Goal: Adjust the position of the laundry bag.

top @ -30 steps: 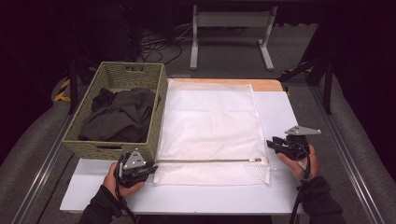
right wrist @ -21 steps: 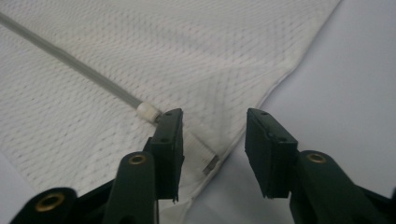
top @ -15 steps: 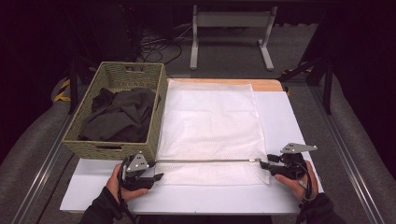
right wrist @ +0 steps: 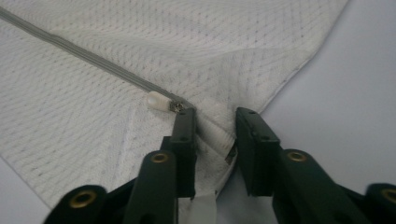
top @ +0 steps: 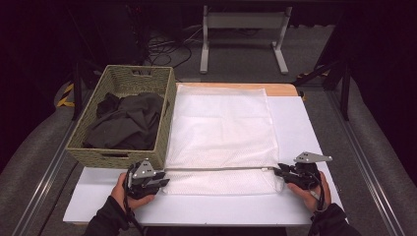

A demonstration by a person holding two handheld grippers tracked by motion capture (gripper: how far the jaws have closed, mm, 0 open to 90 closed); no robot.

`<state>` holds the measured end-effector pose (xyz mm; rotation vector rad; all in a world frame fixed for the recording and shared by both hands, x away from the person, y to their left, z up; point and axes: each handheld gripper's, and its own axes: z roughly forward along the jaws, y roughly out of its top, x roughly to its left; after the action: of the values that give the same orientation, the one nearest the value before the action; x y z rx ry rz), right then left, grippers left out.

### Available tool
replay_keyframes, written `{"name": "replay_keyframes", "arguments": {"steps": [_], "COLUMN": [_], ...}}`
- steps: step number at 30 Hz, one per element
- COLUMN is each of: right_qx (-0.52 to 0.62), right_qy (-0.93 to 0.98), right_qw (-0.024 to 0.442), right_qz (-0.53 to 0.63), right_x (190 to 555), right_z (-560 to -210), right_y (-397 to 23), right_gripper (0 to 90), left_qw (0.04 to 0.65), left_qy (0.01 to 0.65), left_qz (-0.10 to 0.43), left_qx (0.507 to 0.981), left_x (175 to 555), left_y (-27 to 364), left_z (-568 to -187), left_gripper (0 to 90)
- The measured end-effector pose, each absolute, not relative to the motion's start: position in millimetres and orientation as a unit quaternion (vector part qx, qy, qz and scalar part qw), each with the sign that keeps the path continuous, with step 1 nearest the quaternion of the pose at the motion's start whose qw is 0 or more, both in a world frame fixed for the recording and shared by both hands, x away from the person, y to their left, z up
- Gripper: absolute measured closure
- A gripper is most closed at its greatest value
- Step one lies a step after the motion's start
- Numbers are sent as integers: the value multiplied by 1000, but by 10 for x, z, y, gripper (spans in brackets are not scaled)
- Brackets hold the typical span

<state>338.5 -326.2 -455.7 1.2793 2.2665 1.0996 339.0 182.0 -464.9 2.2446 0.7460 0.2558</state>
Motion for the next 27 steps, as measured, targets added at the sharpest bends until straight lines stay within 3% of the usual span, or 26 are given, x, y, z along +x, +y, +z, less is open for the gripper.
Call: {"name": "replay_keyframes", "arguments": {"steps": [2, 15, 18, 20, 27], "right_qx": [452, 430, 427, 425, 418], "right_qy": [790, 799, 799, 800, 803], "right_qw": [156, 161, 163, 166, 170], "right_qz": [383, 390, 391, 390, 390], "right_x": [3393, 3390, 3371, 3358, 3345], "right_z": [-4556, -4516, -4489, -4475, -4430], "right_y": [-3261, -3197, -3198, -3195, -3185], "right_gripper": [809, 836, 837, 836, 838], "left_qw": [367, 368, 381, 384, 403], "left_qy": [288, 296, 290, 291, 281], "left_qz": [106, 133, 129, 130, 137], "left_qx": [878, 871, 868, 867, 860], "left_x": [3415, 3443, 3408, 3378, 3318], "left_y": [1797, 1858, 1884, 1894, 1912], "left_z": [-4638, -4616, -4604, -4592, -4538], "left_gripper": [864, 870, 807, 709, 500]}}
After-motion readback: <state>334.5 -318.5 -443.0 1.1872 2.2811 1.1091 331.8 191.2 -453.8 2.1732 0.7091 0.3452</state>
